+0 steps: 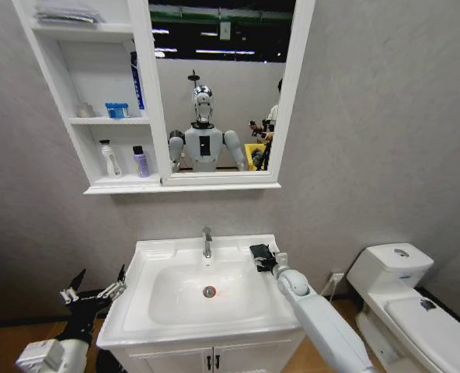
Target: Move facial cleanser and shampoo from washbasin to cabinet, then wipe washbasin with towel.
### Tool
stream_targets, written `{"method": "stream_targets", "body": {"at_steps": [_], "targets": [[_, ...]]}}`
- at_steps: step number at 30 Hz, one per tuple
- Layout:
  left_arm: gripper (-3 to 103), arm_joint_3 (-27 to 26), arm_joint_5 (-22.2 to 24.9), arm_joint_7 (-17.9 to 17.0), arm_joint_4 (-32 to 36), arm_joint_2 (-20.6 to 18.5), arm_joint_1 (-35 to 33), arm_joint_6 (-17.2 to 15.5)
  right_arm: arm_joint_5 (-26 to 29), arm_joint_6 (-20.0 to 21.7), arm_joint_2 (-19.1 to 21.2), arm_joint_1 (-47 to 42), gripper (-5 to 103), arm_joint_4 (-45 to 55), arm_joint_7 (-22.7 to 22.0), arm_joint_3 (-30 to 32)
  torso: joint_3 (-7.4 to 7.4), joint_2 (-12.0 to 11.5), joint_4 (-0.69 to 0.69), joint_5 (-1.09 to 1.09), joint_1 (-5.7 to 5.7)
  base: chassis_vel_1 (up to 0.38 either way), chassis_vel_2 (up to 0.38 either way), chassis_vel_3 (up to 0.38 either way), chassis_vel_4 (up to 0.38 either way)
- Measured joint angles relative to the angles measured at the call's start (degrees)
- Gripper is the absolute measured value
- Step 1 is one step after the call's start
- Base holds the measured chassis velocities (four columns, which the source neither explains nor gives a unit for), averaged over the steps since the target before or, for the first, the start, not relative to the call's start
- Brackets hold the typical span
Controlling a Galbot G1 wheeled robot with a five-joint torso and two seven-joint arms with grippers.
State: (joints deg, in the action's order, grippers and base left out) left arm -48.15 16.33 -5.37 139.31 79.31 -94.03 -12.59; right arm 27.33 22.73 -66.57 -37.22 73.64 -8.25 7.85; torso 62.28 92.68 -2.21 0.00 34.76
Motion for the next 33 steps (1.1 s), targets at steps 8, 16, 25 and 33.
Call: {"method": "stream_targets", "body": {"at_steps": [8, 16, 25, 33], "targets": [[100, 0.0, 0.0, 0.0, 0.0, 0.0, 0.0, 0.0, -1.0, -1.6, -1.0, 0.6, 100, -3.1, 1.5, -0.2, 0.00, 0.0, 0.01, 0.00, 0.00, 0.000, 0.000, 0.000, 0.000], [100, 0.0, 0.0, 0.0, 0.0, 0.0, 0.0, 0.0, -1.3, -2.7, -1.6, 1.0, 75, -5.2, 2.0, 0.0, 0.00, 0.0, 0.01, 0.00, 0.00, 0.000, 0.000, 0.000, 0.000], [100, 0.0, 0.0, 0.0, 0.0, 0.0, 0.0, 0.0, -1.3, -3.7, -1.0, 0.1, 37, -1.7, -0.3, 0.0, 0.00, 0.0, 0.01, 0.00, 0.01, 0.000, 0.000, 0.000, 0.000], [100, 0.0, 0.0, 0.0, 0.0, 0.0, 0.0, 0.0, 1.3, 1.0, -1.8, -8.5, 10, 13.4, -11.7, -2.3, -0.01, 0.0, 0.01, 0.00, 0.00, 0.000, 0.000, 0.000, 0.000]]}}
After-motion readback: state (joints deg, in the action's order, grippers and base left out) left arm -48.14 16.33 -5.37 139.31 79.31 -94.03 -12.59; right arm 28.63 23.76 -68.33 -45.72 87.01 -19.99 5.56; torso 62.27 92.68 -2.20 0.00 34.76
